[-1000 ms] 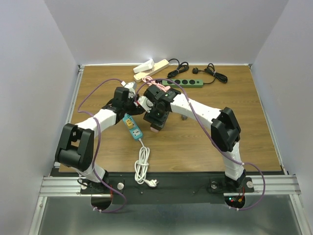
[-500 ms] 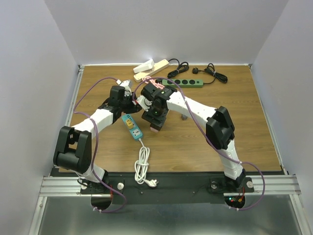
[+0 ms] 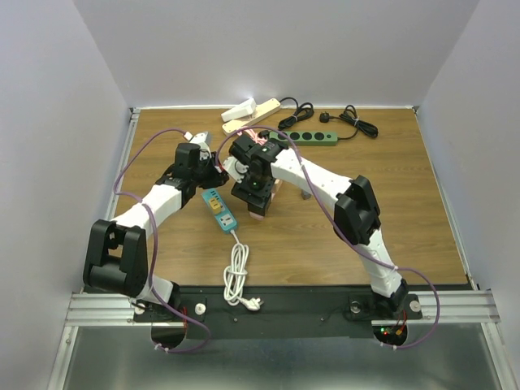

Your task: Insert the plug

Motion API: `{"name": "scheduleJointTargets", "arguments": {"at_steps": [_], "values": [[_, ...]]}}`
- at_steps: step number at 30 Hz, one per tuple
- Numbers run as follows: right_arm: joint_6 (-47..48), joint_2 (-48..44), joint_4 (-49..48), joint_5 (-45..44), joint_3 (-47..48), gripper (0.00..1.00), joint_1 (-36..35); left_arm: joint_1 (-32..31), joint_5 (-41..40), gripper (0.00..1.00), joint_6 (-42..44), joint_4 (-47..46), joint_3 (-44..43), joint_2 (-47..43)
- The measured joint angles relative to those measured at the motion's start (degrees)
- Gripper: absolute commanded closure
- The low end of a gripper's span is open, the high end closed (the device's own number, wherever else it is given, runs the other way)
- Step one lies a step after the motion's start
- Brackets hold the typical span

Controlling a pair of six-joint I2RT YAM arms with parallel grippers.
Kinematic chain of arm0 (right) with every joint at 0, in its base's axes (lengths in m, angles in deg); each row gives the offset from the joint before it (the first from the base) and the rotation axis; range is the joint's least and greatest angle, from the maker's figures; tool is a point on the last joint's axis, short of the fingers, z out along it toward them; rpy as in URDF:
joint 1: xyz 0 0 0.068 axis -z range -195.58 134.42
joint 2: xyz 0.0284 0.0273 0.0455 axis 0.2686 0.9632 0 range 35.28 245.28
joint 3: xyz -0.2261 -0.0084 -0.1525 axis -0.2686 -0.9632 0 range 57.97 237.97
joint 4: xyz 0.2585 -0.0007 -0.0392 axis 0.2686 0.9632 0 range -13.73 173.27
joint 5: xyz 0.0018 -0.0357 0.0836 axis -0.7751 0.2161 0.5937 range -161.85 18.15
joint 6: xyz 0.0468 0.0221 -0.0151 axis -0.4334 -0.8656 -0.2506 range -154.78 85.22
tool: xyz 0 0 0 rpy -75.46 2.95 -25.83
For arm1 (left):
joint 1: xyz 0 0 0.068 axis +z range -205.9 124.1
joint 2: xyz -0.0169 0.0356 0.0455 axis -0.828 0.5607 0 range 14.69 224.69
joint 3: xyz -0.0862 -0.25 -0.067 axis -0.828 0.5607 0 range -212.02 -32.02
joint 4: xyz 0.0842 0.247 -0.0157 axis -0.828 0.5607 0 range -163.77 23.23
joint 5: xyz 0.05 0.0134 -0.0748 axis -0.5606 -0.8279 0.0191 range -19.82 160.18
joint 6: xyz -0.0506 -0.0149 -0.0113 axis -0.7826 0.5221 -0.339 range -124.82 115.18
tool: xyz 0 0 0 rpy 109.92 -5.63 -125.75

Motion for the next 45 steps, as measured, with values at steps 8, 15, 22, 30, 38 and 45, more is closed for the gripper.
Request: {"name": "scheduleJointTargets", "arguments": {"at_steps": [8,15,22,30,38,45], "values": [[0.1,0.0,-1.5,0.0,-1.0,1.0,-0.3,0.3,-0.5,0.6,0.2,0.1,0.7,-0.6],[-2.7,-4.5,-9.9,-1.0,-10.5,1.0,-0.7,0.2,0.5,0.6,0.2,1.0,1.2,-1.9],[-4.5,-7.5,-15.6,-1.1,-16.2,0.99,-0.7,0.0,1.9,0.6,0.2,0.9,1.2,-4.2],[-4.9,-8.7,-19.8,0.5,-20.6,0.99,-0.7,0.0,2.1,0.6,0.4,1.6,1.2,-5.4],[-5.5,-12.7,-28.7,2.0,-29.0,1.0,-0.4,0.4,2.2,0.6,0.7,2.3,1.2,-6.5],[-6.3,-13.3,-30.2,1.0,-29.9,0.99,-0.3,0.8,2.1,0.46,1.0,3.1,1.2,-7.0]]}}
